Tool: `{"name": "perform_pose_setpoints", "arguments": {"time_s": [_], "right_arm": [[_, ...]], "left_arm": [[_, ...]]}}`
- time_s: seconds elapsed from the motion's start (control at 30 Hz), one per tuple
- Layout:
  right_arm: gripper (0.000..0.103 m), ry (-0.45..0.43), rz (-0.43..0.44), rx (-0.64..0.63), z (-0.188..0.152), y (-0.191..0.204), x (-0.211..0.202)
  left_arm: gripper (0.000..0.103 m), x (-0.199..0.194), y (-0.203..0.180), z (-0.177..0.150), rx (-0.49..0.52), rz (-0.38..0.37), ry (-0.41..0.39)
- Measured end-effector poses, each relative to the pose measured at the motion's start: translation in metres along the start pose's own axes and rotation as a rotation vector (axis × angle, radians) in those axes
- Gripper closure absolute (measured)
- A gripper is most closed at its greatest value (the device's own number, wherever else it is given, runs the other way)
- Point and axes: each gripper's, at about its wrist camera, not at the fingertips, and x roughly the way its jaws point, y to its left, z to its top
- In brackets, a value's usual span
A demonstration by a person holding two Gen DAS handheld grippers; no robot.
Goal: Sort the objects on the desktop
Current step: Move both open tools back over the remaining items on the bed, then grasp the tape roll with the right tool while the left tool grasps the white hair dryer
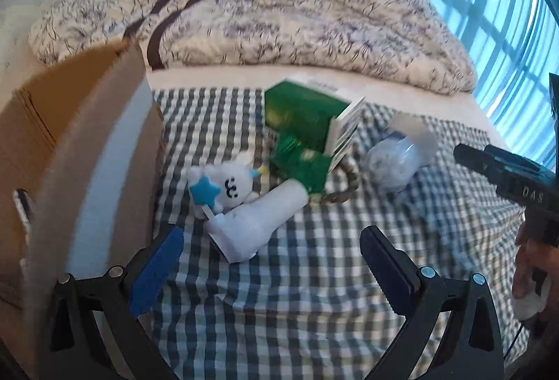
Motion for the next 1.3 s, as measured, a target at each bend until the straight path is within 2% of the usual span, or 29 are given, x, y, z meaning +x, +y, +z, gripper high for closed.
{"name": "perform_pose_setpoints", "arguments": {"time_s": [0.17, 0.27, 0.4, 0.47, 0.5, 0.53, 0.57, 0.73, 0.87, 0.9, 0.93, 1.07, 1.27, 1.3], "right_arm": [[0.004, 0.010, 0.000, -0.016, 0.010, -0.008, 0.031], [0.004, 0.024, -0.003, -0.059, 0.014, -0.003, 0.046], [0.005, 0.055, 0.033, -0.101, 0.017, 0.006, 0.065], [0.016, 0.054, 0.064, -0.092, 0.019, 0.008, 0.068], [0.037, 0.059, 0.084, -0.077, 0.021, 0.008, 0.068], [0.047, 0.070, 0.097, -0.049, 0.022, 0.006, 0.067], [0.050, 0.077, 0.085, -0.026, 0.024, 0.004, 0.065], [0.075, 0.104, 0.101, 0.008, 0.018, -0.005, 0.050], [0.083, 0.106, 0.119, 0.051, 0.007, -0.016, 0.037], [0.089, 0.107, 0.118, 0.062, 0.004, -0.020, 0.034], [0.100, 0.108, 0.125, 0.080, -0.001, -0.024, 0.031], [0.100, 0.094, 0.162, 0.129, -0.015, -0.033, 0.017], [0.100, 0.058, 0.196, 0.135, -0.021, -0.030, -0.003], [0.100, 0.052, 0.208, 0.140, -0.020, -0.029, -0.006]], "left_arm": [[0.000, 0.026, -0.003, -0.003, 0.052, 0.015, 0.023], [0.000, 0.040, 0.000, -0.004, 0.056, 0.009, 0.046], [0.000, 0.055, 0.002, -0.003, 0.052, -0.006, 0.071], [0.000, 0.061, 0.001, -0.003, 0.055, 0.004, 0.074], [0.000, 0.064, 0.001, -0.003, 0.057, 0.001, 0.081], [0.000, 0.066, 0.002, -0.003, 0.056, -0.003, 0.090], [0.000, 0.068, 0.002, -0.003, 0.052, -0.009, 0.095], [0.000, 0.062, -0.004, -0.007, 0.062, -0.084, 0.099], [0.000, 0.053, -0.021, -0.013, 0.116, -0.142, 0.106], [0.000, 0.049, -0.027, -0.015, 0.133, -0.151, 0.104], [0.000, 0.047, -0.032, -0.016, 0.143, -0.155, 0.100], [0.003, 0.035, -0.039, -0.018, 0.136, -0.196, 0.080], [0.008, 0.016, -0.022, -0.013, 0.027, -0.334, 0.050], [0.008, 0.012, -0.020, -0.013, 0.019, -0.327, 0.028]]}}
